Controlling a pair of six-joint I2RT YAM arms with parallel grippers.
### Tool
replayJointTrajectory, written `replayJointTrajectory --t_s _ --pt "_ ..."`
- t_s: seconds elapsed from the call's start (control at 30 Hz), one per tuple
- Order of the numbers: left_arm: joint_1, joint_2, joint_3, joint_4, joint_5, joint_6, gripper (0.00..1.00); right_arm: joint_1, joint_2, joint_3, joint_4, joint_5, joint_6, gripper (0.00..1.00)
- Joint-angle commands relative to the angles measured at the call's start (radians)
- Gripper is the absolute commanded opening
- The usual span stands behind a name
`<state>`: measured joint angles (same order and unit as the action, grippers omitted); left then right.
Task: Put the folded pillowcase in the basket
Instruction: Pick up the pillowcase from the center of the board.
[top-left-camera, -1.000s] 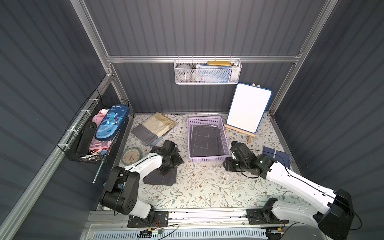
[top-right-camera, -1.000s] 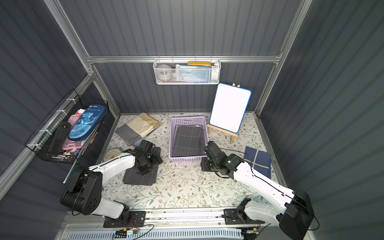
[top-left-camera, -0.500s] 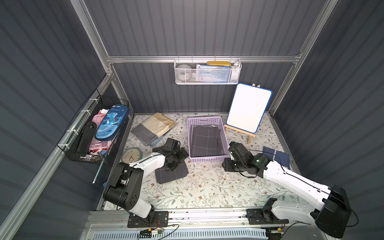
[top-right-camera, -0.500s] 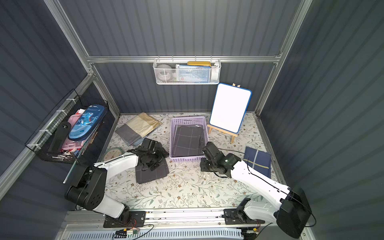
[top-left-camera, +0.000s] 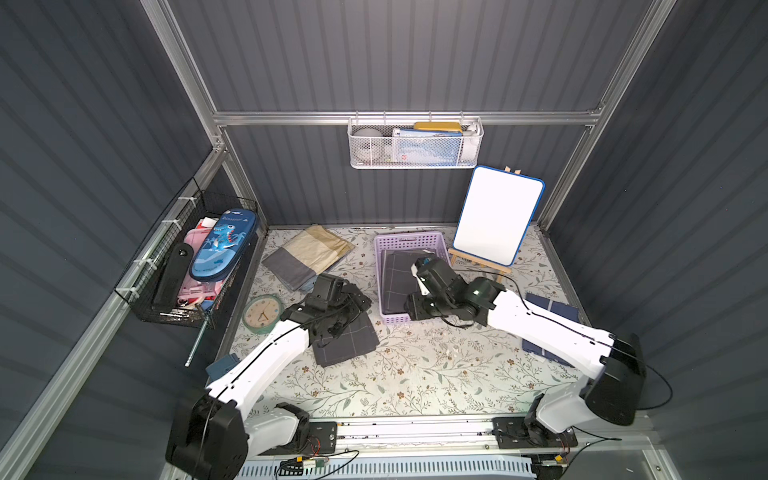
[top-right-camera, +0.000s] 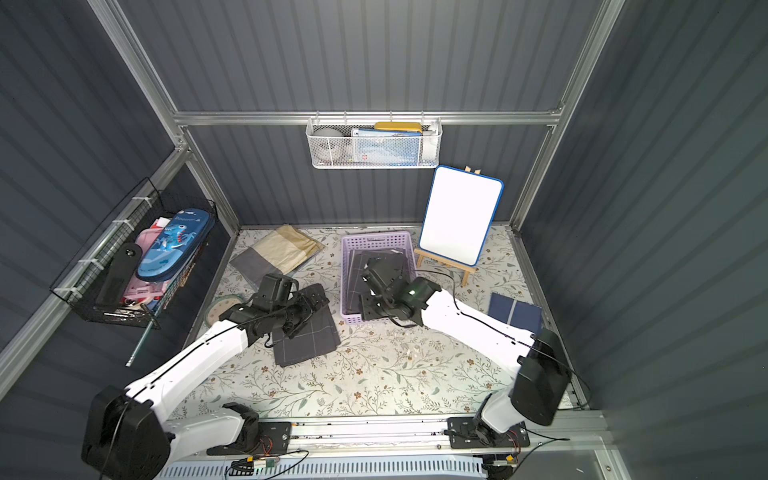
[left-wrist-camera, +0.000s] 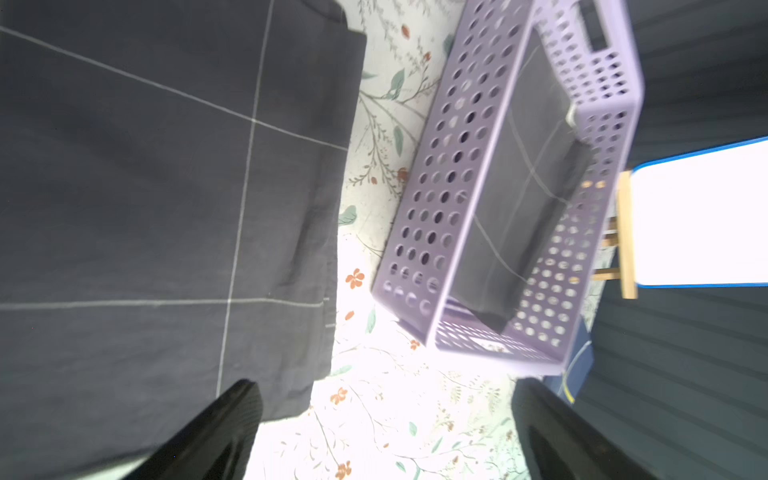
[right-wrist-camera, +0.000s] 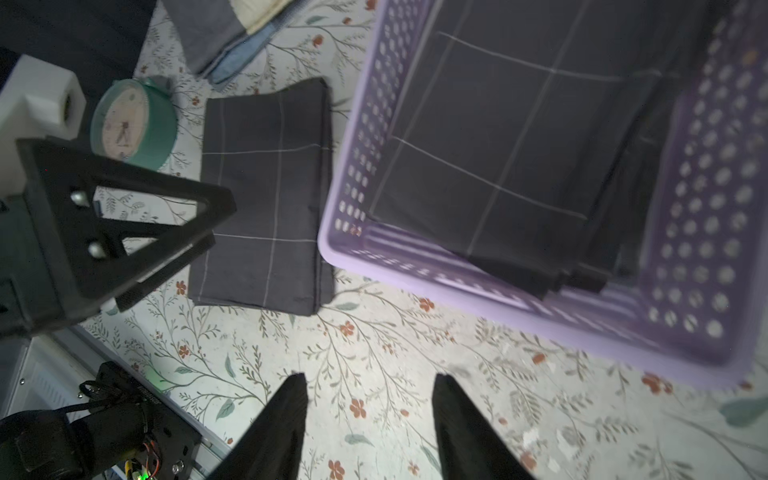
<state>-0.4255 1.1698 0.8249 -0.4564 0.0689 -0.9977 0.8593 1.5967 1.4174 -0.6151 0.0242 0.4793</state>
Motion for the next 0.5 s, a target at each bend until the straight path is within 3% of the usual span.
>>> replayJointTrajectory --t_s 0.0,0.17,0.33,0.47 --pt "0.011 0.007 -0.052 -0.140 -0.057 -0.027 0.99 0.016 0.159 0.135 -0.002 -0.051 -0.099 0.62" --pt "0.056 0.021 -0.101 -0.154 -0.082 -0.025 0.99 0.028 0.389 0.355 -0.016 -0.130 -0.153 0.65" --pt "0.149 -0.023 -0.128 -0.160 -0.051 0.018 0.99 0.024 0.560 0.565 -0.050 -0.104 -0.207 0.69" --pt "0.166 -0.012 -0.120 -0.158 -0.014 0.009 0.99 0.021 0.708 0.748 -0.132 -0.121 -0.238 0.69"
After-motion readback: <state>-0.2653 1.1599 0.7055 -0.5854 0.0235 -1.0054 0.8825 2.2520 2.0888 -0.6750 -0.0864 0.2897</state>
